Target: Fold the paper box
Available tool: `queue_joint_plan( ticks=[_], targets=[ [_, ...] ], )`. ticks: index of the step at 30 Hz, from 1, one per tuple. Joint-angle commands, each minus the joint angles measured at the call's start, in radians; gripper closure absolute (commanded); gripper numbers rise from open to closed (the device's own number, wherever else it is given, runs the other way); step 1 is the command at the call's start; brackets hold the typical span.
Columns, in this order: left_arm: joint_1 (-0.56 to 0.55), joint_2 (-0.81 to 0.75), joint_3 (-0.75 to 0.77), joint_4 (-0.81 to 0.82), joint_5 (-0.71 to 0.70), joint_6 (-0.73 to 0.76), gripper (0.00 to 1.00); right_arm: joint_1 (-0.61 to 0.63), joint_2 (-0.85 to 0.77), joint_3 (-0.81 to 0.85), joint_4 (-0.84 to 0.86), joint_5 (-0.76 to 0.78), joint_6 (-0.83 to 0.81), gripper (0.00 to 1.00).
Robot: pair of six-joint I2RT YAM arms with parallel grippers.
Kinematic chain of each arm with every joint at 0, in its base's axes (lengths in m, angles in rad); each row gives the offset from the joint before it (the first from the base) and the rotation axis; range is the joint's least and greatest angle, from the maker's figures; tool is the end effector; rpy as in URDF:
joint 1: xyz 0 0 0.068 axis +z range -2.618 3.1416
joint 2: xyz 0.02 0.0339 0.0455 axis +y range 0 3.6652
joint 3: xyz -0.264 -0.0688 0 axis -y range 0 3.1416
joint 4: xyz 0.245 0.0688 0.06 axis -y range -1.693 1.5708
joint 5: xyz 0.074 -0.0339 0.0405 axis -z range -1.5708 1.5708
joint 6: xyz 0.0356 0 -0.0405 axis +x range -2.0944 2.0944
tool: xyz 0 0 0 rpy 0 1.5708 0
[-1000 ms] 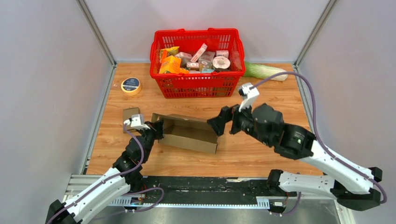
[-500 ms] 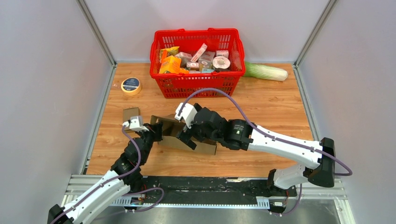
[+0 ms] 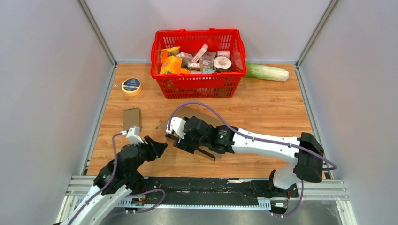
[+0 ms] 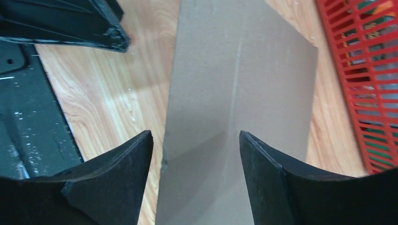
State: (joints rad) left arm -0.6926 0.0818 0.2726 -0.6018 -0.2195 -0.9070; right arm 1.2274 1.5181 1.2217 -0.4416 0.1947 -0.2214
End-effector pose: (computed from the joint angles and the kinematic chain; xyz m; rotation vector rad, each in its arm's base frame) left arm 0.0709 -0.0488 0.1970 -0.3683 2.0326 -0.8097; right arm 0.1205 0.3164 0.2897 -1.4545 1.7941 0.2945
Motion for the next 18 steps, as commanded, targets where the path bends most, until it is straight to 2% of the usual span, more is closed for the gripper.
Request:
queue_joint_plan(
  ticks=[1,3,5,7,9,14,16,18],
  targets=[
    [-0.001,-0.215,0.146,-0.401,0.178,-0.108,0.42,0.004,0.011,-0.030,0.116,-0.129,0.065,0.25],
    [-0.001,-0.270,0.189,-0.461,0.215,-0.144,0.42,0.006,0.013,-0.066,0.145,-0.170,0.111,0.23],
    [-0.002,-0.263,0.232,-0.475,0.296,-0.158,0.46,0.006,0.010,-0.100,0.176,-0.179,0.143,0.19],
    [-0.001,-0.219,0.307,-0.350,0.365,-0.075,0.52,0.000,-0.001,-0.158,0.193,-0.222,0.195,0.15],
    [-0.001,-0.159,0.399,-0.241,0.370,-0.012,0.53,-0.002,-0.007,-0.200,0.231,-0.271,0.247,0.13],
    [-0.002,0.267,0.563,-0.179,0.342,0.180,0.60,-0.031,-0.041,-0.332,0.337,-0.408,0.491,0.08],
    [-0.001,0.419,0.579,-0.090,0.345,0.216,0.62,-0.057,-0.058,-0.366,0.360,-0.446,0.607,0.07],
    [0.001,0.504,0.547,0.032,0.353,0.233,0.63,-0.078,-0.117,-0.444,0.427,-0.489,0.693,0.06]
  ],
)
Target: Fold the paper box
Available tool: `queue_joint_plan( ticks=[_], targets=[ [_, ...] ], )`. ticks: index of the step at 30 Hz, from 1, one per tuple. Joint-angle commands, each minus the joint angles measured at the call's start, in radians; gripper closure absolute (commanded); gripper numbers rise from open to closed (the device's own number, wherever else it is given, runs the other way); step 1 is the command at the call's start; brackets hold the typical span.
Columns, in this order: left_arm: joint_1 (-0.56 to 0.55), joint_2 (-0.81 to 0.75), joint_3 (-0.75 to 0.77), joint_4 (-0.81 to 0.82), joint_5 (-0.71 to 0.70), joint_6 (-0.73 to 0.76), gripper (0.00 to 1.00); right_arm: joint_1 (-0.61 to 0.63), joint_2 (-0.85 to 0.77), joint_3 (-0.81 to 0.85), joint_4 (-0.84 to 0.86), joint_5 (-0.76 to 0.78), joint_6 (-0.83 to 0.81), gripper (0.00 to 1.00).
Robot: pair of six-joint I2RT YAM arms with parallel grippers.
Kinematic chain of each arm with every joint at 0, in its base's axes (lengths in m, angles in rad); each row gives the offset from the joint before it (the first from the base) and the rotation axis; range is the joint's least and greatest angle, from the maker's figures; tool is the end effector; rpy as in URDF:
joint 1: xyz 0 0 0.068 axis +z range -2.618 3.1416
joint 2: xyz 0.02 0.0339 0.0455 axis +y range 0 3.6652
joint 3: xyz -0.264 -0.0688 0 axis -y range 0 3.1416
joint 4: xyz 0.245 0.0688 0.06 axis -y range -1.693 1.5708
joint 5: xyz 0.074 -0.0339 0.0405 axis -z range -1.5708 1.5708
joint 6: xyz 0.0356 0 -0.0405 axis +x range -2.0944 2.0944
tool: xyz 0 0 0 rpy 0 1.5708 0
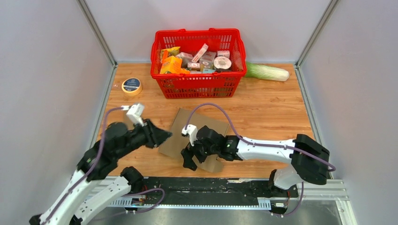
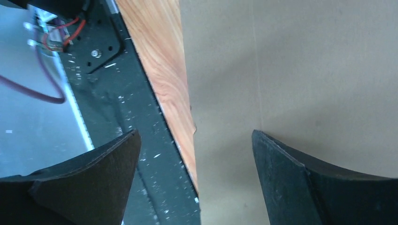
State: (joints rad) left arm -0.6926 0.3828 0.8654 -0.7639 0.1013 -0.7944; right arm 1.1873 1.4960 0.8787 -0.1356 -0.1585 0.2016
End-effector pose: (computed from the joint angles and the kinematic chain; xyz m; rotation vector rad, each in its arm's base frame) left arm 0.0511 -0.0471 0.3486 -0.0257 2.0072 -1.0958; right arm 0.1124 0.2937 0.2092 -1.2486 2.1444 0.8391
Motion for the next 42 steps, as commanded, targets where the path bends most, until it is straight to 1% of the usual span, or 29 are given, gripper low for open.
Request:
queue_joint_plan(
  ticks=[1,2,3,5,6,8,9,10,12,13,14,16,17,20,21,22,23,24,25,26,27,28,30,31,32,33,34,37,42],
  targets=[
    [0.001,0.282,-0.067,0.245,0.050,0.121,0.63,-0.072,-0.123,-0.136,0.170,-0.159,0.316,0.05],
    [0.001,0.322,-0.090,0.291,0.063,0.113,0.63,-0.093,-0.146,-0.214,0.259,-0.229,0.408,0.05],
    [0.001,0.362,-0.144,0.402,0.108,0.112,0.64,-0.115,-0.202,-0.251,0.304,-0.261,0.448,0.05],
    [0.001,0.468,-0.209,0.522,0.141,0.081,0.66,-0.167,-0.262,-0.320,0.378,-0.314,0.531,0.04],
    [-0.001,0.496,-0.279,0.649,0.164,0.067,0.66,-0.204,-0.325,-0.364,0.376,-0.326,0.547,0.04],
    [-0.001,0.557,-0.347,0.760,0.178,0.025,0.66,-0.242,-0.380,-0.400,0.346,-0.375,0.564,0.06],
    [0.001,0.573,-0.394,0.860,0.195,0.017,0.66,-0.262,-0.408,-0.429,0.329,-0.386,0.581,0.07],
    [0.001,0.597,-0.416,0.895,0.199,0.012,0.66,-0.303,-0.472,-0.440,0.305,-0.391,0.582,0.09],
    [-0.002,0.608,-0.466,0.955,0.192,0.004,0.64,-0.348,-0.535,-0.458,0.187,-0.382,0.567,0.12],
    [-0.002,0.619,-0.483,0.968,0.189,-0.002,0.64,-0.401,-0.572,-0.458,0.141,-0.365,0.552,0.15],
    [-0.002,0.625,-0.494,0.976,0.187,-0.003,0.64,-0.429,-0.630,-0.454,-0.016,-0.318,0.532,0.17],
    [-0.002,0.630,-0.520,1.002,0.205,0.000,0.64,-0.521,-0.683,-0.432,-0.135,-0.277,0.471,0.24],
    [-0.002,0.624,-0.526,1.008,0.209,0.000,0.64,-0.555,-0.715,-0.432,-0.203,-0.262,0.454,0.27],
    [-0.001,0.556,-0.522,0.964,0.206,0.021,0.60,-0.662,-0.721,-0.438,-0.245,-0.272,0.418,0.35],
    [-0.002,0.530,-0.494,0.886,0.178,0.053,0.57,-0.711,-0.711,-0.443,-0.243,-0.282,0.414,0.37],
    [-0.001,0.474,-0.474,0.832,0.158,0.078,0.55,-0.736,-0.692,-0.446,-0.237,-0.315,0.409,0.44],
    [-0.001,0.447,-0.432,0.705,0.132,0.101,0.53,-0.755,-0.672,-0.455,-0.189,-0.346,0.412,0.45],
    [0.002,0.402,-0.408,0.645,0.071,0.145,0.48,-0.776,-0.624,-0.463,-0.143,-0.380,0.417,0.46],
    [0.021,0.384,-0.389,0.591,0.049,0.161,0.44,-0.779,-0.597,-0.468,-0.095,-0.425,0.423,0.49],
    [0.040,0.374,-0.361,0.522,0.041,0.173,0.41,-0.778,-0.570,-0.465,-0.016,-0.438,0.433,0.50],
    [0.069,0.366,-0.353,0.499,0.069,0.185,0.33,-0.779,-0.507,-0.457,0.014,-0.455,0.432,0.51],
    [0.140,0.366,-0.350,0.485,0.095,0.192,0.30,-0.779,-0.476,-0.445,0.058,-0.488,0.427,0.52],
    [0.217,0.387,-0.356,0.468,0.168,0.193,0.29,-0.781,-0.389,-0.423,0.091,-0.487,0.420,0.56],
    [0.290,0.396,-0.359,0.465,0.188,0.193,0.29,-0.782,-0.360,-0.416,0.103,-0.486,0.415,0.61],
    [0.324,0.407,-0.368,0.471,0.207,0.193,0.29,-0.784,-0.327,-0.408,0.117,-0.487,0.412,0.67],
    [0.355,0.428,-0.374,0.477,0.239,0.193,0.28,-0.793,-0.274,-0.399,0.119,-0.486,0.404,0.77],
    [0.404,0.438,-0.379,0.486,0.253,0.193,0.28,-0.802,-0.254,-0.400,0.126,-0.483,0.403,0.80],
    [0.459,0.476,-0.387,0.520,0.288,0.208,0.27,-0.844,-0.220,-0.455,0.197,-0.492,0.430,0.81],
    [0.488,0.564,-0.382,0.572,0.328,0.216,0.27,-0.926,-0.181,-0.504,0.203,-0.515,0.398,0.82]
  ],
)
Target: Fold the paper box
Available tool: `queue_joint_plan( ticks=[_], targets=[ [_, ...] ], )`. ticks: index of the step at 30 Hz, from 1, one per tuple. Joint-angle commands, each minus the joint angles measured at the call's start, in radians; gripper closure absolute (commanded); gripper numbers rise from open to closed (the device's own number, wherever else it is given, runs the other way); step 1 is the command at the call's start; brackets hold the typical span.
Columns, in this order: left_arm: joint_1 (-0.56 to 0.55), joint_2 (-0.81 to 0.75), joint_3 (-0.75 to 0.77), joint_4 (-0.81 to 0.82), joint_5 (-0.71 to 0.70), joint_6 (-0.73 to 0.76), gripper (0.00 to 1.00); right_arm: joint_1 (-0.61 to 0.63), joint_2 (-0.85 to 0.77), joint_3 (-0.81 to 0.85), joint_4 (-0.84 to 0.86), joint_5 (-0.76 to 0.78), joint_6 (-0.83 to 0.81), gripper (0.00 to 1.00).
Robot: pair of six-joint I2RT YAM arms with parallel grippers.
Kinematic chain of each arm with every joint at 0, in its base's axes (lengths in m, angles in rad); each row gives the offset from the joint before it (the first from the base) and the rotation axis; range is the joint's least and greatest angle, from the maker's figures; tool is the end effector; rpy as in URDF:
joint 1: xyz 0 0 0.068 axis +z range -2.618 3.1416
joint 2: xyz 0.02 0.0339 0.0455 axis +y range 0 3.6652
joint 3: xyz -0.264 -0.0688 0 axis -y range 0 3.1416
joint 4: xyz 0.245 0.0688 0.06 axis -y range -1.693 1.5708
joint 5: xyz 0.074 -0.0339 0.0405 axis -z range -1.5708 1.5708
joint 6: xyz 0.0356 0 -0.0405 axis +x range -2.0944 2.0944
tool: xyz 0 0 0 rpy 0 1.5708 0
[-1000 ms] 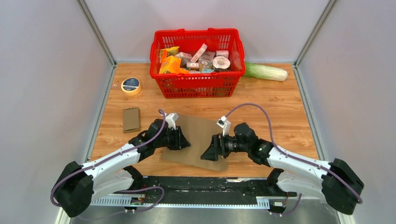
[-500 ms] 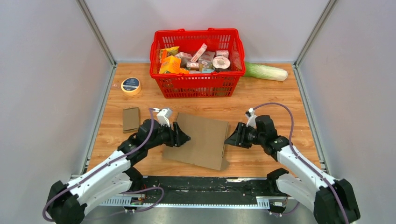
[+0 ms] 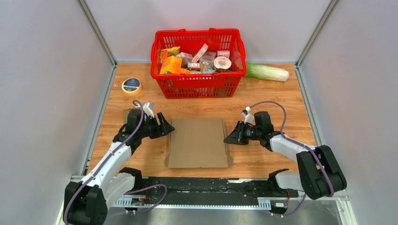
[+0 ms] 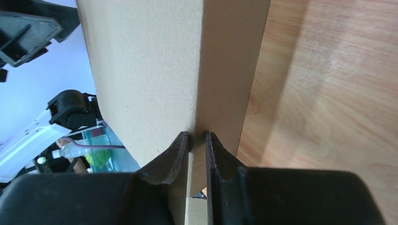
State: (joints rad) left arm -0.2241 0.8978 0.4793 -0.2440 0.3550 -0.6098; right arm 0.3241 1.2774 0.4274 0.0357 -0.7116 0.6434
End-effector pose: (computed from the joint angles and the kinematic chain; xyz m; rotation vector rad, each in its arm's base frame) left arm 0.1809 -0.0539 0.2091 -0.2445 2.3088 -0.8366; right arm 0.2009 0.0920 0.1483 0.0329 2.5213 1.2817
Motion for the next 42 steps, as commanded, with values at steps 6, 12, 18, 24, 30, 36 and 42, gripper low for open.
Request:
queue_joint_plan(
  ticks=[6,12,18,24,30,36,42],
  targets=[
    [0.023,0.001,-0.094,0.215,0.196,-0.057,0.25,-0.140,0.068,-0.095,0.079,-0.035,-0.030,0.82],
    [0.023,-0.031,-0.188,0.336,0.300,-0.151,0.25,-0.140,0.103,-0.070,0.066,-0.029,-0.057,0.82],
    [0.023,-0.082,-0.209,0.267,0.266,-0.154,0.24,-0.142,0.151,-0.058,0.061,-0.014,-0.051,0.85],
    [0.023,-0.117,-0.220,0.267,0.289,-0.232,0.24,-0.142,0.163,-0.050,0.038,0.008,-0.053,0.85],
    [0.023,-0.180,-0.202,0.163,0.271,-0.235,0.23,-0.142,0.168,-0.047,0.038,0.006,-0.054,0.85],
    [0.023,-0.284,-0.171,0.059,0.242,-0.217,0.23,-0.145,0.166,-0.049,0.041,-0.003,-0.059,0.84],
    [0.023,-0.195,-0.145,-0.001,0.285,-0.205,0.22,-0.142,0.157,-0.052,0.047,-0.012,-0.064,0.84]
  ],
)
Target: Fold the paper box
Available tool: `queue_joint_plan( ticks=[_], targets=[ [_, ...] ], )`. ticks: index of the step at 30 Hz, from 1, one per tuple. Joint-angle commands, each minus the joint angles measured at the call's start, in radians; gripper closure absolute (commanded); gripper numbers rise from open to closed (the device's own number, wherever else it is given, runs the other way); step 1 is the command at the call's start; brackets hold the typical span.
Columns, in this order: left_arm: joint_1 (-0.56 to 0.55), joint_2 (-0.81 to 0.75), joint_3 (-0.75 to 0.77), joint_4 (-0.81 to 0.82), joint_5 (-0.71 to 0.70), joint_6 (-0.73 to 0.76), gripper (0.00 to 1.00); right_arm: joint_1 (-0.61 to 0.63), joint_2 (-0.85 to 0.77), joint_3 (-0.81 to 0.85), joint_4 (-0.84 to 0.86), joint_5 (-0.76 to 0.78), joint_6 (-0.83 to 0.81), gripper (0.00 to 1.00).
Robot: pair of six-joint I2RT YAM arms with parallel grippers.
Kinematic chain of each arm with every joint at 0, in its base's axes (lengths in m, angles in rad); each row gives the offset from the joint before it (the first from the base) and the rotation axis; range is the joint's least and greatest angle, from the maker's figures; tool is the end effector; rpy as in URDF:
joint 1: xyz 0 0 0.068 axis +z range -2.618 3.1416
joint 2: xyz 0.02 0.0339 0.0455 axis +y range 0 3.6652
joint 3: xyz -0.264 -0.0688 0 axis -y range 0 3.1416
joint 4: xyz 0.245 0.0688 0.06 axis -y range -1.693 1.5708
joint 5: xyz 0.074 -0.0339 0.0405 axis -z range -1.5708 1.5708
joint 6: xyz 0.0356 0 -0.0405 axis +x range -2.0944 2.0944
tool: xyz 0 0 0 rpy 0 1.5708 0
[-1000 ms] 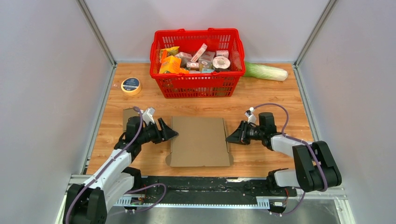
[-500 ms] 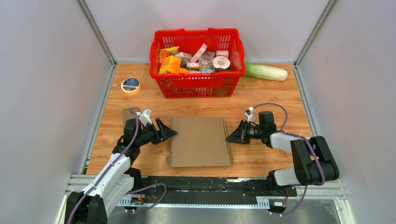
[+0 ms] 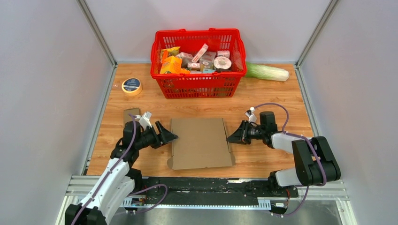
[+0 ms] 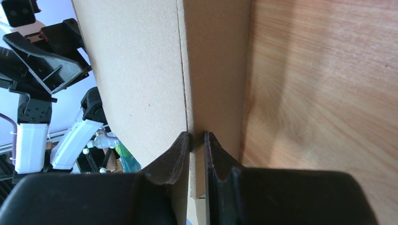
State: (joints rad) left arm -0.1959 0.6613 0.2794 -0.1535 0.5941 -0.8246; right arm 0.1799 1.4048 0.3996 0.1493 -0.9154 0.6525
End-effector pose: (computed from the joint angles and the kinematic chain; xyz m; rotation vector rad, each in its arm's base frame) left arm 0.1436 -0.0488 0.1872 -0.3181 2.2290 -1.2094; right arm 0.2124 0.0673 0.1269 0.1357 2.4936 1.4774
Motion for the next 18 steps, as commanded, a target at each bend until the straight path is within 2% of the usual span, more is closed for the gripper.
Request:
queue_joint_plan(
  ticks=[1,4,9,12,16,18],
  targets=[
    [-0.005,0.026,0.066,-0.128,-0.002,0.053,0.22,0.003,0.033,-0.024,-0.068,0.193,-0.073,0.85],
    [-0.005,-0.021,0.099,-0.253,-0.109,0.097,0.22,0.003,0.028,-0.025,-0.067,0.196,-0.071,0.85],
    [-0.005,-0.022,0.095,-0.279,-0.112,0.096,0.22,0.003,0.033,-0.024,-0.067,0.197,-0.073,0.85],
    [-0.005,-0.026,0.028,-0.118,-0.051,0.003,0.21,0.003,0.026,-0.025,-0.066,0.197,-0.073,0.85],
    [-0.005,0.040,0.011,-0.054,-0.002,-0.016,0.21,0.003,0.028,-0.025,-0.067,0.196,-0.071,0.85],
    [-0.005,0.055,-0.020,0.029,0.012,-0.042,0.21,0.003,0.028,-0.024,-0.066,0.197,-0.073,0.85]
  ],
)
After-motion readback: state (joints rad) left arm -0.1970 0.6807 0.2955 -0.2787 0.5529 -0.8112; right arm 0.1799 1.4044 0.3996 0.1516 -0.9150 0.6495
